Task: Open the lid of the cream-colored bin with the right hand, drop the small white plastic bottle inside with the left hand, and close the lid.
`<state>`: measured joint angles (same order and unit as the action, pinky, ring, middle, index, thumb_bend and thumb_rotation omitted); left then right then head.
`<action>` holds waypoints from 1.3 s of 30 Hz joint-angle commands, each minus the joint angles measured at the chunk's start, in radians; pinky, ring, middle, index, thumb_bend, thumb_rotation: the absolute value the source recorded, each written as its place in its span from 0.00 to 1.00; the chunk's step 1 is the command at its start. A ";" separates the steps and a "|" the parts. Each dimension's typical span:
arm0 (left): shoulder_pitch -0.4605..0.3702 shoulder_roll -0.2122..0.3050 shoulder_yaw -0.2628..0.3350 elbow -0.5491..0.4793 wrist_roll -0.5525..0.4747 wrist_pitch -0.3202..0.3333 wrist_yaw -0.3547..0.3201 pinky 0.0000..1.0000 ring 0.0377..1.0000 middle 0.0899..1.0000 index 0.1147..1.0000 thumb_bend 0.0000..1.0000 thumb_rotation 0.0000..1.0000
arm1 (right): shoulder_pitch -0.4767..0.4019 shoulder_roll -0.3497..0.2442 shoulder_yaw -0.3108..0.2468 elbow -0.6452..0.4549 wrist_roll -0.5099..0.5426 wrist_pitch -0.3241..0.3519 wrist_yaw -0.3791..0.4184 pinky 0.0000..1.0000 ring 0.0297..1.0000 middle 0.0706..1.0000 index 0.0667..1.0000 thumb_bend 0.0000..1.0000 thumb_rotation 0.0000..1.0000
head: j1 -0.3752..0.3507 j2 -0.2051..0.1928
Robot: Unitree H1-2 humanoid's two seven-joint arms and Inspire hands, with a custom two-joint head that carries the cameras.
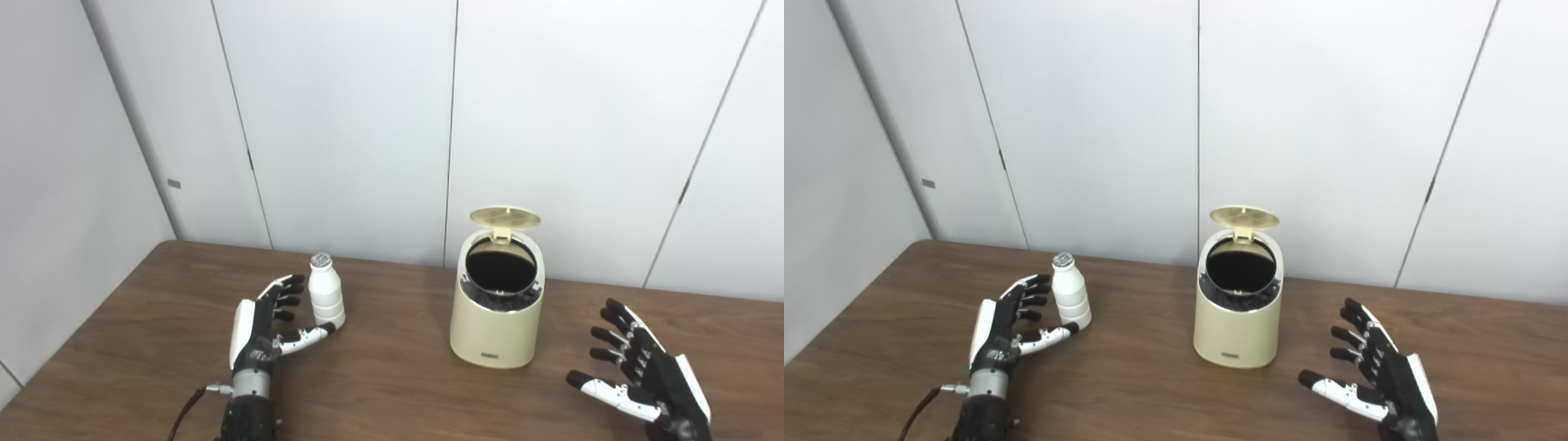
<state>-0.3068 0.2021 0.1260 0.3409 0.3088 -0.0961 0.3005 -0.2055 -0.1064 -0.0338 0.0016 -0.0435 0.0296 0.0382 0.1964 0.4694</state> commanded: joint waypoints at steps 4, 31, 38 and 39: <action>-0.057 0.010 -0.012 0.001 -0.001 -0.027 0.014 0.64 0.71 0.72 0.76 0.82 0.00 | -0.017 0.000 0.004 -0.046 0.005 -0.022 -0.001 0.69 0.80 0.88 0.88 0.76 0.18 | -0.004 0.002; -0.136 -0.012 -0.046 0.179 0.027 -0.191 0.151 0.36 0.40 0.42 0.45 0.51 0.00 | 0.000 0.004 0.011 -0.089 -0.005 0.016 -0.003 0.68 0.80 0.88 0.87 0.75 0.18 | -0.013 0.015; -0.138 -0.006 -0.054 0.191 0.034 -0.204 0.165 0.36 0.41 0.42 0.44 0.50 0.00 | 0.000 0.006 0.010 -0.095 0.004 0.022 -0.002 0.69 0.80 0.89 0.88 0.75 0.19 | -0.014 0.018; -0.136 -0.005 -0.055 0.186 0.031 -0.196 0.162 0.36 0.41 0.42 0.44 0.50 0.00 | 0.001 0.006 0.011 -0.097 0.002 0.025 -0.003 0.68 0.80 0.88 0.88 0.75 0.18 | -0.014 0.018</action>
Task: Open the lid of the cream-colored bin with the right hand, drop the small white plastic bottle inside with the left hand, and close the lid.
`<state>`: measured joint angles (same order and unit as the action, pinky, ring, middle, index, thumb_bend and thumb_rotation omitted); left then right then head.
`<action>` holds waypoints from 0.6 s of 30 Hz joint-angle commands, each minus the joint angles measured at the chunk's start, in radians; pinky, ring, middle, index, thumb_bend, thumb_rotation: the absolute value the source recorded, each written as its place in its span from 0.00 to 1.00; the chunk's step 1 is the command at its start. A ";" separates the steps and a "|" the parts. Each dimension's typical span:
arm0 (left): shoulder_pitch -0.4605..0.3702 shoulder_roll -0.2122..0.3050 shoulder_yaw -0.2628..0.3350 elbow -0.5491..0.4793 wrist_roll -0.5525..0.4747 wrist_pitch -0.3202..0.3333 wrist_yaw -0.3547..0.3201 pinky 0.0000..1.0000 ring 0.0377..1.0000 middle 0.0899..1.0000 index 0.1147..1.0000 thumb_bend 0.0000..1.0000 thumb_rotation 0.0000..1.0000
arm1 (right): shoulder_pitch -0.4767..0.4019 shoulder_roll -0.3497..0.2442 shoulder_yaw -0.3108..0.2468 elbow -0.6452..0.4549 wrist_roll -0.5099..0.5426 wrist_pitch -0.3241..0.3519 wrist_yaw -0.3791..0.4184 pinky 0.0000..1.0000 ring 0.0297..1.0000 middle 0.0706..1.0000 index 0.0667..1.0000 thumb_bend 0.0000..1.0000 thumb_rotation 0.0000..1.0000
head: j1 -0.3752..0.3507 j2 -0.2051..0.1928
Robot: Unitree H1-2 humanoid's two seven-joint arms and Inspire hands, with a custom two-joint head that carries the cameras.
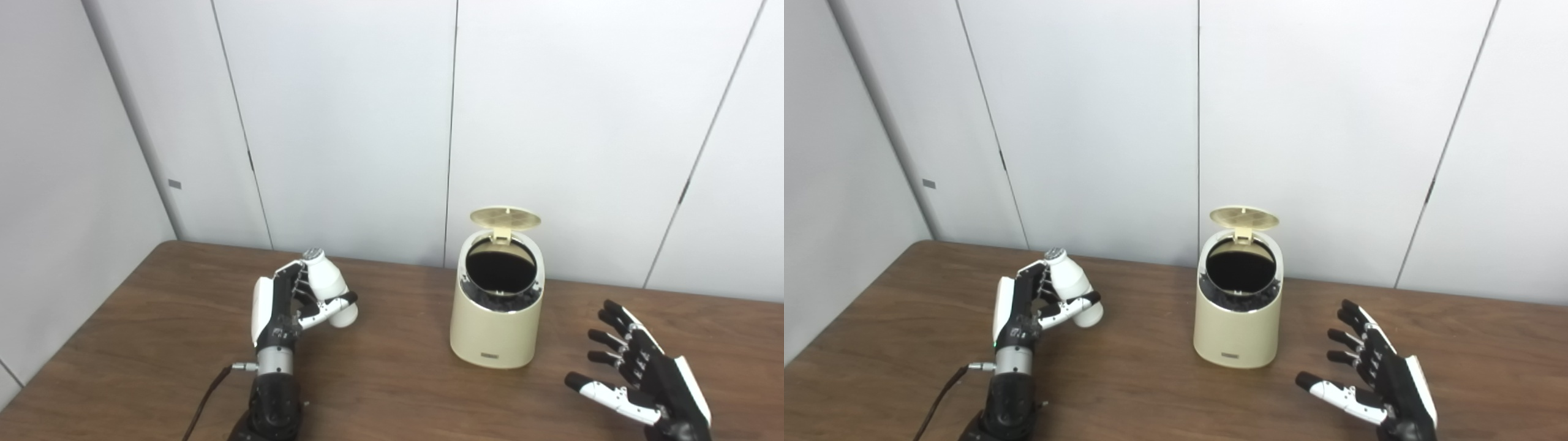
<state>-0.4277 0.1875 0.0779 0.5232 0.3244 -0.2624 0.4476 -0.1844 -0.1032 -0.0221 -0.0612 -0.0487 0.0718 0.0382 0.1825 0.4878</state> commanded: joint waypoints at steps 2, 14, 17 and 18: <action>-0.013 0.013 -0.008 0.007 0.015 -0.038 0.018 0.36 0.41 0.42 0.44 0.50 0.00 | -0.023 0.002 0.003 -0.031 -0.001 -0.020 -0.003 0.68 0.80 0.88 0.88 0.74 0.18 | 0.001 0.000; 0.022 -0.012 -0.033 -0.136 0.059 -0.162 0.045 0.35 0.38 0.43 0.45 0.50 0.00 | -0.034 0.014 0.011 0.017 -0.009 -0.057 -0.012 0.70 0.78 0.87 0.86 0.76 0.16 | -0.038 -0.026; 0.016 -0.025 -0.048 -0.204 0.063 -0.168 0.020 0.34 0.37 0.43 0.46 0.50 0.00 | -0.039 0.018 0.016 0.035 -0.012 -0.068 -0.012 0.69 0.79 0.87 0.86 0.75 0.16 | -0.047 -0.035; 0.012 -0.029 -0.055 -0.233 0.069 -0.162 0.009 0.33 0.37 0.43 0.46 0.50 0.00 | -0.040 0.021 0.018 0.040 -0.011 -0.070 -0.011 0.70 0.79 0.88 0.86 0.75 0.16 | -0.054 -0.039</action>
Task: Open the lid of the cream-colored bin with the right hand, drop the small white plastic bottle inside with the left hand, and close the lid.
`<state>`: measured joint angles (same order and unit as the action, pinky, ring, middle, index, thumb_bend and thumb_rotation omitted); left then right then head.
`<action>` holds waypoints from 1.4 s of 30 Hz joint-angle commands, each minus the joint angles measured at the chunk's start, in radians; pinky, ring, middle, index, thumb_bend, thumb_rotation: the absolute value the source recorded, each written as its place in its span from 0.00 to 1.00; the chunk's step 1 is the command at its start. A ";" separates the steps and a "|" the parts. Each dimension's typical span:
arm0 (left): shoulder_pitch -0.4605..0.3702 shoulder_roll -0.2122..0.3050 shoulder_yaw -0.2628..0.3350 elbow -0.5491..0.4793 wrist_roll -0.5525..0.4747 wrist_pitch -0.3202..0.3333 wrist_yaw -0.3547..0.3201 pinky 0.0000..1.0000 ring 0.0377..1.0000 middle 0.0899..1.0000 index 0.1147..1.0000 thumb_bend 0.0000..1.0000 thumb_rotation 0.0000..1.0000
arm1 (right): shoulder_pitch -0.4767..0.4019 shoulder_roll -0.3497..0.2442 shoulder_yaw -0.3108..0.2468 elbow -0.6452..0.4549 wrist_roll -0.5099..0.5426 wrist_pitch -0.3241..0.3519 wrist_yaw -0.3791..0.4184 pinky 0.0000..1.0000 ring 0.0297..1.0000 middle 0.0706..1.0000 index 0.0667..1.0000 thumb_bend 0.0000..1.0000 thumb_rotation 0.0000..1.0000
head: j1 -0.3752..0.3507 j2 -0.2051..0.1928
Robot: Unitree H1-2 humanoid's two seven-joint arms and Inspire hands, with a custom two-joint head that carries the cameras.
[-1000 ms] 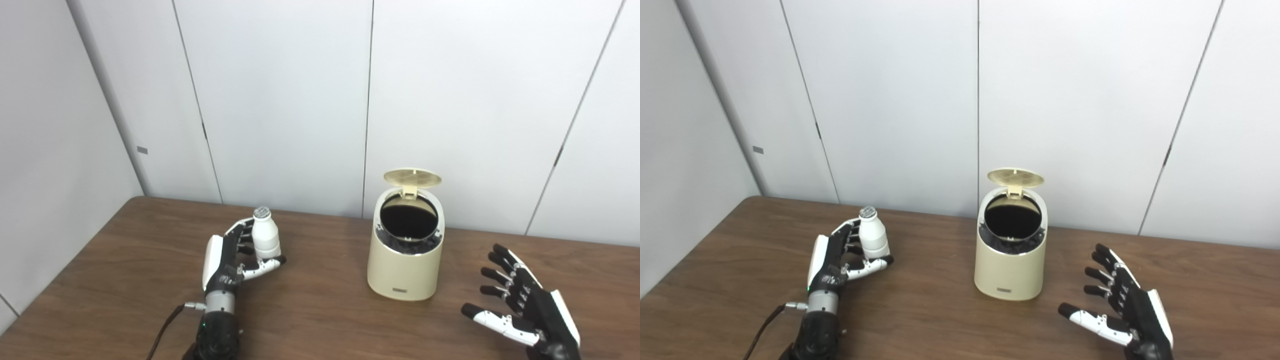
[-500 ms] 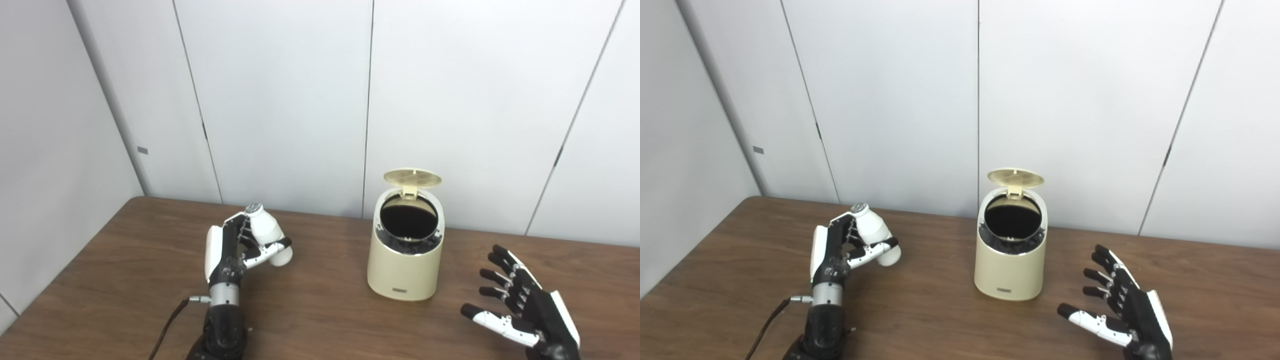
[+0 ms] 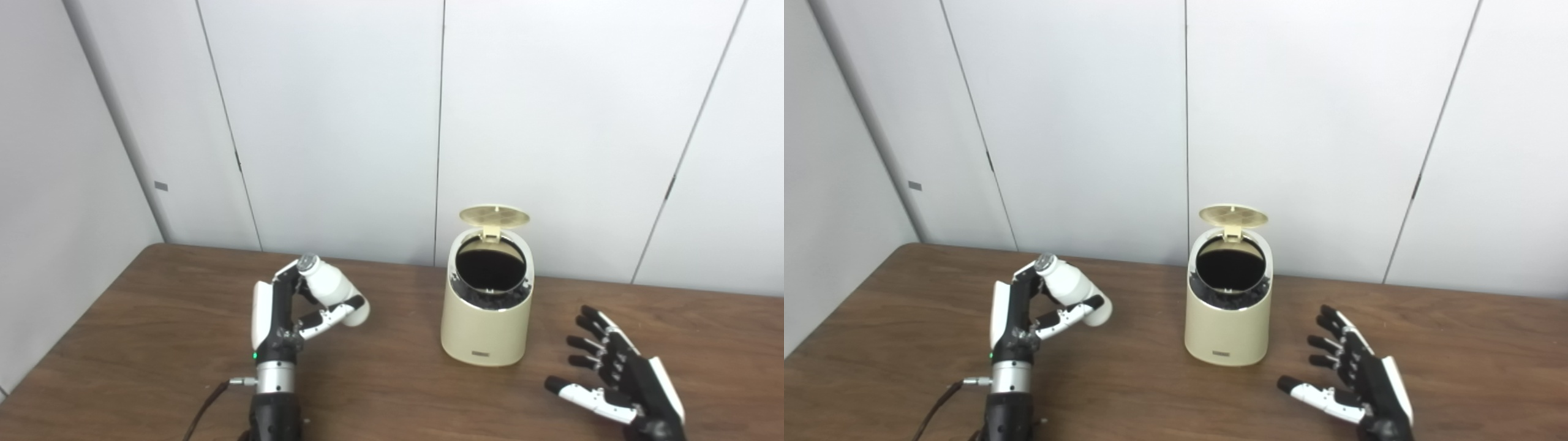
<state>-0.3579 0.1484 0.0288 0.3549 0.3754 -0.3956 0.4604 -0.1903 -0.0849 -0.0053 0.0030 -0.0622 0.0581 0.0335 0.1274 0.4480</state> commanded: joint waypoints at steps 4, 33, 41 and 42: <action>-0.081 -0.014 -0.027 -0.181 0.018 0.052 -0.072 0.34 0.38 0.43 0.45 0.50 0.00 | -0.043 0.013 0.008 0.005 -0.010 -0.080 -0.015 0.70 0.79 0.88 0.86 0.76 0.19 | -0.022 -0.012; -0.322 -0.100 -0.144 -0.146 0.139 -0.046 -0.134 0.36 0.39 0.43 0.45 0.50 0.00 | -0.083 0.071 0.034 0.070 -0.049 -0.145 -0.077 0.65 0.78 0.87 0.87 0.77 0.22 | -0.108 -0.049; -0.305 -0.094 -0.172 -0.096 0.140 -0.074 -0.088 0.36 0.37 0.43 0.46 0.50 0.00 | -0.081 0.075 0.030 0.056 -0.036 -0.137 -0.080 0.65 0.77 0.86 0.86 0.77 0.20 | -0.113 -0.043; -0.306 -0.087 -0.184 -0.088 0.143 -0.074 -0.072 0.36 0.37 0.43 0.46 0.50 0.00 | -0.082 0.075 0.030 0.057 -0.036 -0.137 -0.080 0.65 0.78 0.86 0.86 0.78 0.20 | -0.113 -0.043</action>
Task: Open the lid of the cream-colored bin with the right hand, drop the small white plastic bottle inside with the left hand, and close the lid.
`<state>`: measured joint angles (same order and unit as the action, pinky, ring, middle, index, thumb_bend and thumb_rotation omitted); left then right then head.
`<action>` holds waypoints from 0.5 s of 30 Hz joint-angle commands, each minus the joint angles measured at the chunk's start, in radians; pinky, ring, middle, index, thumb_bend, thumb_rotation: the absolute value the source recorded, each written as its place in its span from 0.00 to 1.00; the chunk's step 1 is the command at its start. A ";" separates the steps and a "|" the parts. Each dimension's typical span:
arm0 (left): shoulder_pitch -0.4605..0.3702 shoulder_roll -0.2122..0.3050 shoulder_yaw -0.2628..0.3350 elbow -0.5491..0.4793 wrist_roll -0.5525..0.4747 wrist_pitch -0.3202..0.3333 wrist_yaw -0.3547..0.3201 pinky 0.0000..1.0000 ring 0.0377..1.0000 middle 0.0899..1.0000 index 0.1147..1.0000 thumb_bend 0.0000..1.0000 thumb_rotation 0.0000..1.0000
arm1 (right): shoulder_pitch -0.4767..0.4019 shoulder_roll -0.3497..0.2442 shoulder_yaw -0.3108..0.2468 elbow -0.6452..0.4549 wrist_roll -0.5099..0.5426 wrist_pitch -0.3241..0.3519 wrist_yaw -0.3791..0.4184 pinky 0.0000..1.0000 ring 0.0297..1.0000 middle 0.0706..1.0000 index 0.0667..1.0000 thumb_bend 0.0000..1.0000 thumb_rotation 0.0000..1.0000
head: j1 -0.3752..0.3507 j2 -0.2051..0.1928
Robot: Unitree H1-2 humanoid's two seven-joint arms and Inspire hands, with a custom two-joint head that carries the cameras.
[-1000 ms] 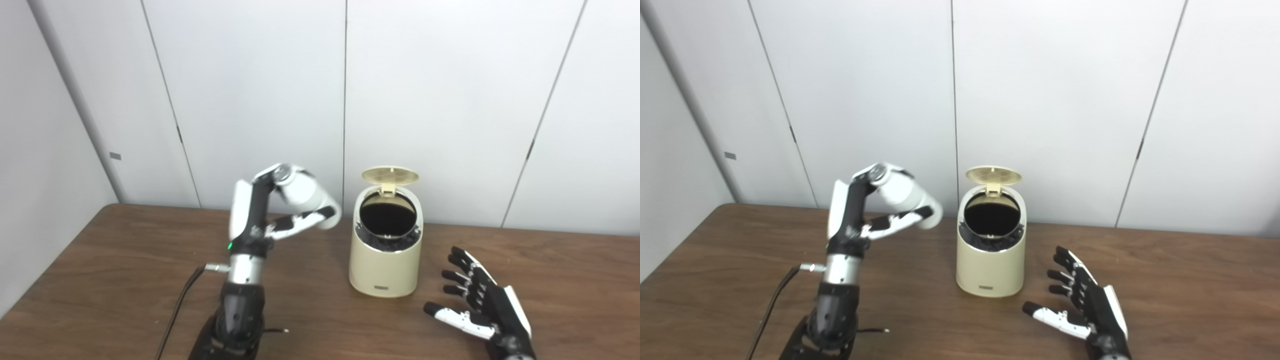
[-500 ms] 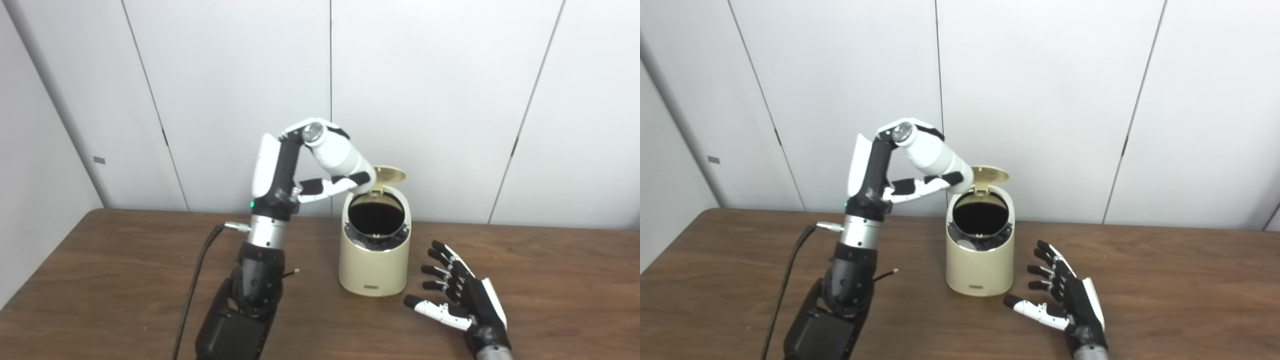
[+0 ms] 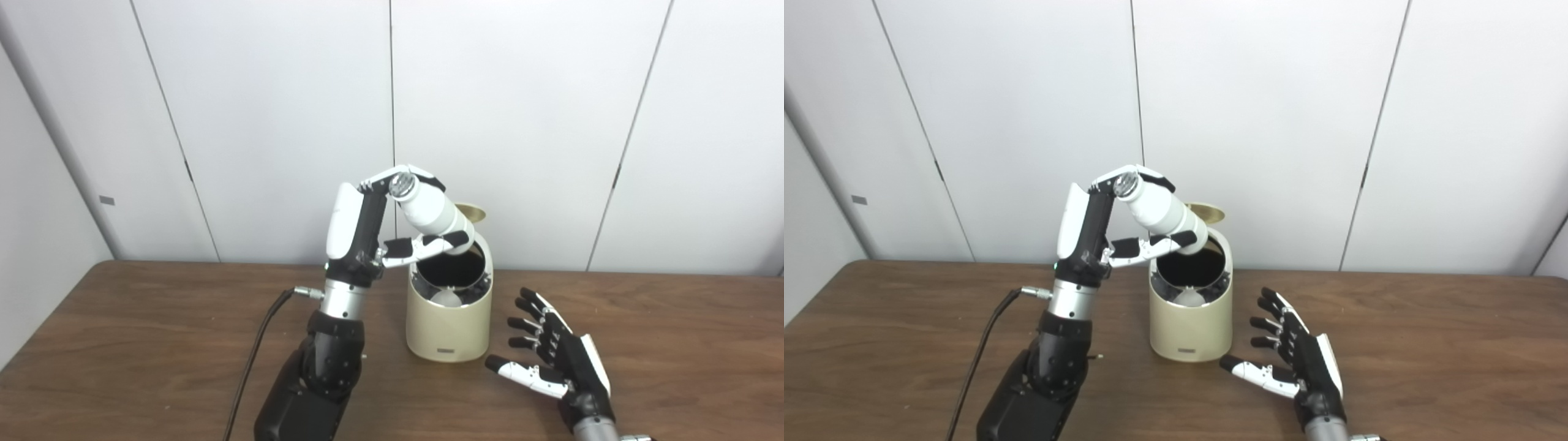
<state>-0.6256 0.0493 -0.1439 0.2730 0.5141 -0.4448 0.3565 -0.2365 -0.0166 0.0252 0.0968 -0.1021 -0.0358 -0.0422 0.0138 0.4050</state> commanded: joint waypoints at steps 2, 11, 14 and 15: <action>-0.042 0.028 -0.040 0.010 0.028 -0.025 0.075 0.37 0.37 0.43 0.46 0.50 0.00 | -0.035 0.007 0.000 -0.038 0.005 -0.043 -0.003 0.66 0.78 0.86 0.86 0.78 0.21 | -0.002 0.001; -0.102 0.126 -0.249 0.144 0.154 -0.025 0.432 0.37 0.38 0.42 0.44 0.50 0.00 | -0.028 0.010 0.005 -0.053 -0.004 -0.033 -0.006 0.67 0.78 0.86 0.87 0.78 0.22 | -0.013 0.005; -0.122 0.142 -0.298 0.188 0.163 -0.025 0.512 0.37 0.37 0.42 0.44 0.50 0.00 | -0.025 0.012 0.005 -0.058 -0.001 -0.031 -0.004 0.67 0.78 0.86 0.87 0.78 0.22 | -0.015 0.005; -0.128 0.146 -0.311 0.198 0.162 -0.025 0.530 0.36 0.37 0.42 0.44 0.50 0.00 | -0.025 0.012 0.005 -0.059 -0.001 -0.031 -0.004 0.67 0.78 0.86 0.87 0.78 0.22 | -0.015 0.005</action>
<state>-0.6928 0.1893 -0.4481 0.4818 0.6701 -0.4509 0.8351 -0.2358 -0.0126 0.0285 0.0693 -0.1054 -0.0353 -0.0428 -0.0015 0.4096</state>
